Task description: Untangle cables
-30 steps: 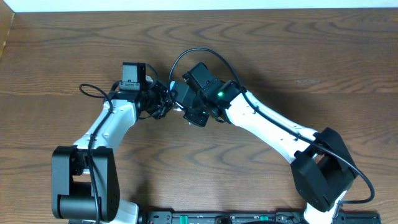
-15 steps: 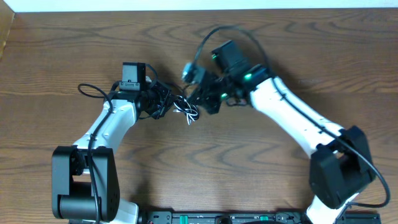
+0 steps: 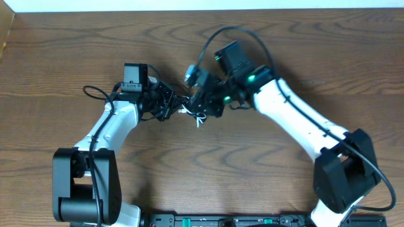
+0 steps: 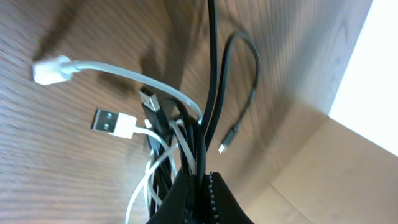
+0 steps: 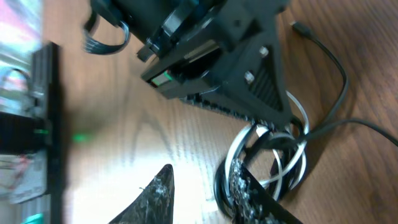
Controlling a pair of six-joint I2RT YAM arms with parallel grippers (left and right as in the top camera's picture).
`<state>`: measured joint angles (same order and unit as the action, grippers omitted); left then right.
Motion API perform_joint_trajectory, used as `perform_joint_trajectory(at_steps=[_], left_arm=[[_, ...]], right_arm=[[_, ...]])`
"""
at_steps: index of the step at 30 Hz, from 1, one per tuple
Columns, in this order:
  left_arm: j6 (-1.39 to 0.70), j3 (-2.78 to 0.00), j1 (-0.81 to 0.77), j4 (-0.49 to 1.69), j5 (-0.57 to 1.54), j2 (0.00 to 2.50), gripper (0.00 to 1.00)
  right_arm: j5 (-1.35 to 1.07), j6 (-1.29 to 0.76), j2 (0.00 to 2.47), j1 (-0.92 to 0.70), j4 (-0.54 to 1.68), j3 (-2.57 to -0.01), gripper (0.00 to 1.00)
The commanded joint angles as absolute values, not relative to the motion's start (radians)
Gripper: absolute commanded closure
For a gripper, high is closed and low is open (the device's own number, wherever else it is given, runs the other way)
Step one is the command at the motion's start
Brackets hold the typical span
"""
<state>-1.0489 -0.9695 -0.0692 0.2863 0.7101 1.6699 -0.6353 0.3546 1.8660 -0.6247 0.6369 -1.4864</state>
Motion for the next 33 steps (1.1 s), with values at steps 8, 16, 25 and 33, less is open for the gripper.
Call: perform_joint_trajectory(at_steps=[8, 16, 25, 33], left_arm=[[-1.074, -0.966, -0.069, 0.286, 0.827, 1.666, 0.93], [-1.074, -0.966, -0.069, 0.286, 0.827, 1.666, 0.92], [-1.074, -0.966, -0.069, 0.287, 0.827, 1.666, 0.93], [-1.074, -0.966, -0.069, 0.287, 0.827, 1.666, 0.93]], right_arm=[[-0.196, 0.360, 1.846, -0.762, 0.648, -1.488, 0.67], [-0.186, 0.360, 1.846, -0.765, 0.671, -1.473, 0.66], [-0.186, 0.360, 1.846, -0.767, 0.666, -1.421, 0.68], [-0.199, 0.348, 1.846, -0.767, 0.638, -1.400, 0.99]])
